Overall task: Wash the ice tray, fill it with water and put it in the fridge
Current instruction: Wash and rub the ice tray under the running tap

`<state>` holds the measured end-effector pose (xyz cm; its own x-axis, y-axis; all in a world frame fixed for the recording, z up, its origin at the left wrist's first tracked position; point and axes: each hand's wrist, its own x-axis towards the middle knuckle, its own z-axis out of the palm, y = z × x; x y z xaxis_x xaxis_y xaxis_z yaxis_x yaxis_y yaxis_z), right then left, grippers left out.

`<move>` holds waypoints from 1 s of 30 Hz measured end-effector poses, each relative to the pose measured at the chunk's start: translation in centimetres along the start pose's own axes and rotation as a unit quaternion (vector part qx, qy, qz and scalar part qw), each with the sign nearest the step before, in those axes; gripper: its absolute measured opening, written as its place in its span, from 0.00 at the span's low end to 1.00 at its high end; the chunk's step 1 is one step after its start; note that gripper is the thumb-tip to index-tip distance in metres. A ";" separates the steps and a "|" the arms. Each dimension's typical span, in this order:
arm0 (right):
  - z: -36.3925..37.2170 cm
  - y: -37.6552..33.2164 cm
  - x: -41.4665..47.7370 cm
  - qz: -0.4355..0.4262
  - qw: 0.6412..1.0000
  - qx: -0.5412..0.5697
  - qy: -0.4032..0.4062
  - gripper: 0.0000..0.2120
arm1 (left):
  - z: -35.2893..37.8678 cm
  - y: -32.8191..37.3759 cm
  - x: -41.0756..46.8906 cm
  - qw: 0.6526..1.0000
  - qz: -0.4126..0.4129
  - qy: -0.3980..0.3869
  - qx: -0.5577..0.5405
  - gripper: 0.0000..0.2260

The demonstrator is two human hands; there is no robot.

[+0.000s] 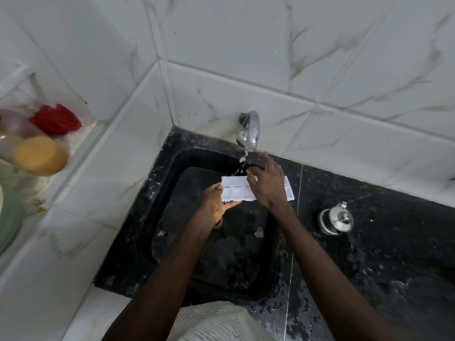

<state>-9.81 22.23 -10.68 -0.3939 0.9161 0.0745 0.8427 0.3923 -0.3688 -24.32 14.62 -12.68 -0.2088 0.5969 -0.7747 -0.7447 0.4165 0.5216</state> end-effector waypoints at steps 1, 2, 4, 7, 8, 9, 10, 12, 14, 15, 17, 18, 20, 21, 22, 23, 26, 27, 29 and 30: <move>0.0 0.0 0.0 0.003 1.000 -0.011 -0.025 0.17 | 0.0 -0.1 0.0 1.000 -0.005 0.004 0.000 0.13; 0.0 -0.1 -0.1 0.006 0.998 -0.022 -0.059 0.16 | -0.1 -0.2 0.0 1.000 -0.007 0.003 -0.002 0.13; 0.0 -0.2 0.0 0.013 0.992 -0.041 -0.116 0.16 | 0.1 -0.5 -0.2 1.000 -0.007 -0.011 -0.009 0.13; 0.4 -0.9 0.1 0.004 0.985 -0.052 -0.162 0.19 | 0.3 -0.3 -0.7 0.999 0.010 -0.041 -0.025 0.12; 0.6 -1.1 0.1 -0.013 0.984 -0.054 -0.171 0.20 | 0.3 -0.1 -0.8 0.998 0.016 -0.048 -0.025 0.12; 0.7 -1.2 0.1 -0.030 0.983 -0.056 -0.174 0.21 | 0.1 0.1 -0.8 0.998 0.022 -0.051 -0.027 0.12; 0.6 -1.1 0.1 -0.043 0.983 -0.054 -0.171 0.21 | -0.1 0.2 -0.8 0.998 0.026 -0.050 -0.030 0.12; -0.1 -0.8 0.3 -0.047 0.986 -0.047 -0.152 0.19 | -0.4 0.4 -0.8 0.998 0.034 -0.042 -0.030 0.12; -0.4 -0.8 0.4 -0.034 0.989 -0.055 -0.130 0.19 | -0.2 0.6 -1.0 0.998 0.048 -0.042 -0.023 0.12; -0.2 -1.1 0.3 -0.026 0.989 -0.061 -0.129 0.19 | 0.0 0.7 -1.0 0.997 0.054 -0.043 -0.021 0.12; 0.4 -1.9 0.2 -0.027 0.988 -0.058 -0.142 0.20 | 0.4 0.7 -1.1 0.997 0.067 -0.040 -0.022 0.14; 0.6 -2.2 0.2 -0.038 0.987 -0.049 -0.148 0.21 | 0.3 0.8 -1.0 0.996 0.076 -0.035 -0.020 0.14; 0.5 -1.9 0.2 -0.062 0.987 -0.035 -0.141 0.20 | -0.4 0.8 -0.7 0.996 0.087 -0.020 -0.011 0.15; 0.3 -1.4 0.3 -0.068 0.988 -0.038 -0.130 0.19 | -0.7 0.8 -0.7 0.996 0.087 -0.016 -0.010 0.15; 0.2 -1.1 0.5 -0.065 0.990 -0.042 -0.117 0.19 | -0.8 0.8 -0.7 0.996 0.087 -0.018 -0.012 0.15; 0.1 -0.9 0.6 -0.054 0.992 -0.044 -0.104 0.19 | -0.8 0.9 -0.8 0.996 0.086 -0.021 -0.012 0.15; 0.6 -1.5 0.4 -0.032 0.992 -0.049 -0.110 0.22 | 0.0 1.1 -0.9 0.995 0.091 -0.036 -0.013 0.16; 0.7 -1.7 0.3 -0.038 0.991 -0.041 -0.119 0.22 | 0.1 1.2 -0.9 0.995 0.096 -0.034 -0.013 0.16; 0.3 -1.6 0.2 -0.055 0.991 -0.018 -0.117 0.21 | 0.0 1.1 -0.8 0.995 0.101 -0.026 -0.010 0.16; 0.1 -1.4 0.2 -0.057 0.993 -0.016 -0.105 0.20 | -0.1 0.9 -0.8 0.995 0.097 -0.024 -0.011 0.16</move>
<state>-11.05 21.84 -10.21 -0.5522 0.8296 -0.0825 0.7985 0.4978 -0.3386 -24.95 14.45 -11.64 -0.3205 0.6967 -0.6418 -0.7065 0.2754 0.6519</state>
